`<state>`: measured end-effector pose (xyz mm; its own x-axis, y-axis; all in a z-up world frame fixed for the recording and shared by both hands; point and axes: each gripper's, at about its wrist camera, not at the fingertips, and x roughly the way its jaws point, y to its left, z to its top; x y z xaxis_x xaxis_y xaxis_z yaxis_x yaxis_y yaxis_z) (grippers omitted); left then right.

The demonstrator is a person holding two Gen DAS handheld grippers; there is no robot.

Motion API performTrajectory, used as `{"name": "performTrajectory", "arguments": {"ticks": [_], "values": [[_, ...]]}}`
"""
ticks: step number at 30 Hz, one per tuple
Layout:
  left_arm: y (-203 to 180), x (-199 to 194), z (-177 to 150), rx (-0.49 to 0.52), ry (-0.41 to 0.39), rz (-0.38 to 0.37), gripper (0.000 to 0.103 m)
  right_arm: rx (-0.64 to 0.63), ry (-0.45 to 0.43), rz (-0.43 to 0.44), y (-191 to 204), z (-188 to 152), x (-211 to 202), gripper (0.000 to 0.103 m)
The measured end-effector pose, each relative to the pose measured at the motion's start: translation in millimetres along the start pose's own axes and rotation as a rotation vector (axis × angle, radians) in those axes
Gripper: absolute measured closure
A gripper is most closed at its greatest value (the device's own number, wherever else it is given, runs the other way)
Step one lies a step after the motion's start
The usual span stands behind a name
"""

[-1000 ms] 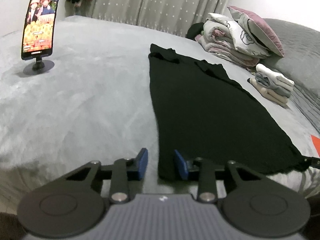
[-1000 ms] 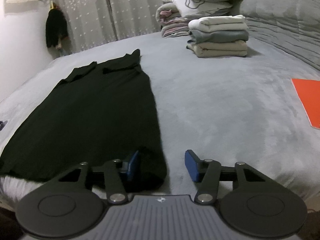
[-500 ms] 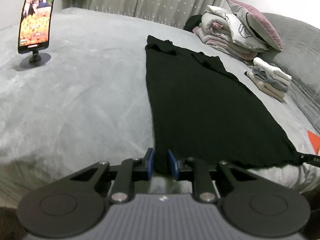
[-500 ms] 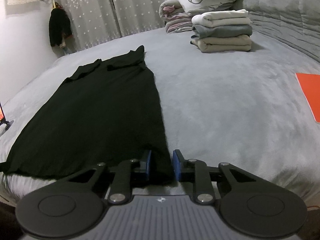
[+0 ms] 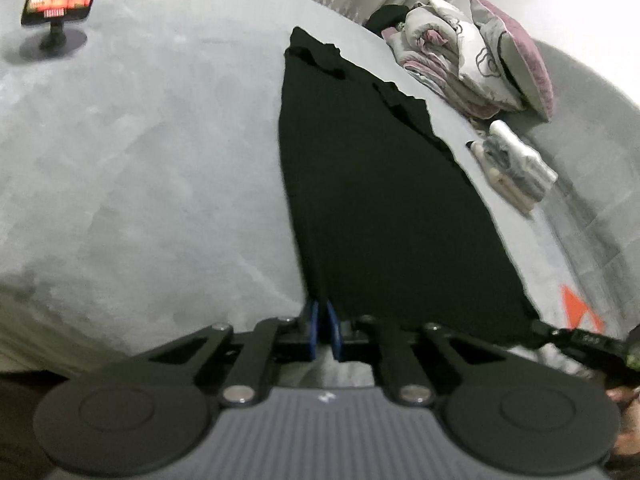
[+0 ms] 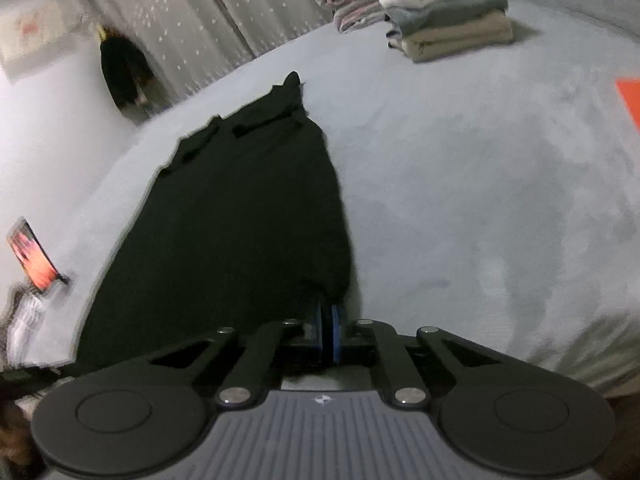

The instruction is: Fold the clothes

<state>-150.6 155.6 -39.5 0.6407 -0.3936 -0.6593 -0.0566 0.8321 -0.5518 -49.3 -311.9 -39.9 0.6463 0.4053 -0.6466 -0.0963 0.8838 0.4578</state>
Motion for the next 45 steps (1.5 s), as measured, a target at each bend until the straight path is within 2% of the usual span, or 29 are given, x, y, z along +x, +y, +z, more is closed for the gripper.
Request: {"name": "performTrajectory", "arguments": {"ticks": [5, 10, 16, 22, 27, 32, 34, 35, 36, 37, 38, 40, 42, 45], "values": [[2, 6, 23, -0.059, 0.010, -0.088, 0.097, 0.086, -0.014, 0.094, -5, 24, -2, 0.095], [-4, 15, 58, -0.068, -0.015, -0.127, 0.097, 0.106, -0.031, 0.155, 1, 54, 8, 0.095], [-10, 31, 102, -0.071, -0.076, -0.112, 0.097, 0.105, -0.046, 0.164, 10, 87, 35, 0.095], [7, 66, 144, -0.159, -0.106, -0.049, 0.097, 0.158, -0.046, 0.133, 2, 118, 77, 0.095], [32, 103, 156, -0.252, -0.106, -0.017, 0.097, 0.265, -0.037, 0.117, -18, 136, 115, 0.095], [48, 121, 161, -0.334, -0.138, -0.045, 0.096, 0.385, -0.060, 0.115, -43, 130, 142, 0.095], [45, 123, 165, -0.320, -0.162, -0.021, 0.093, 0.479, -0.074, 0.140, -51, 127, 147, 0.092], [42, 123, 167, -0.307, -0.175, -0.003, 0.083, 0.497, -0.081, 0.143, -52, 127, 148, 0.090], [40, 122, 169, -0.288, -0.185, 0.016, 0.076, 0.472, -0.086, 0.130, -48, 128, 146, 0.084], [37, 121, 171, -0.261, -0.192, 0.034, 0.065, 0.446, -0.090, 0.117, -44, 130, 144, 0.077], [34, 120, 172, -0.234, -0.199, 0.053, 0.061, 0.421, -0.095, 0.104, -40, 131, 142, 0.072], [29, 119, 174, -0.176, -0.211, 0.089, 0.061, 0.370, -0.105, 0.079, -33, 134, 137, 0.055], [22, 119, 175, -0.105, -0.211, 0.125, 0.060, 0.319, -0.115, 0.054, -25, 137, 133, 0.050], [12, 119, 172, 0.007, -0.208, 0.167, 0.060, 0.239, -0.124, 0.018, -13, 140, 129, 0.050]]}}
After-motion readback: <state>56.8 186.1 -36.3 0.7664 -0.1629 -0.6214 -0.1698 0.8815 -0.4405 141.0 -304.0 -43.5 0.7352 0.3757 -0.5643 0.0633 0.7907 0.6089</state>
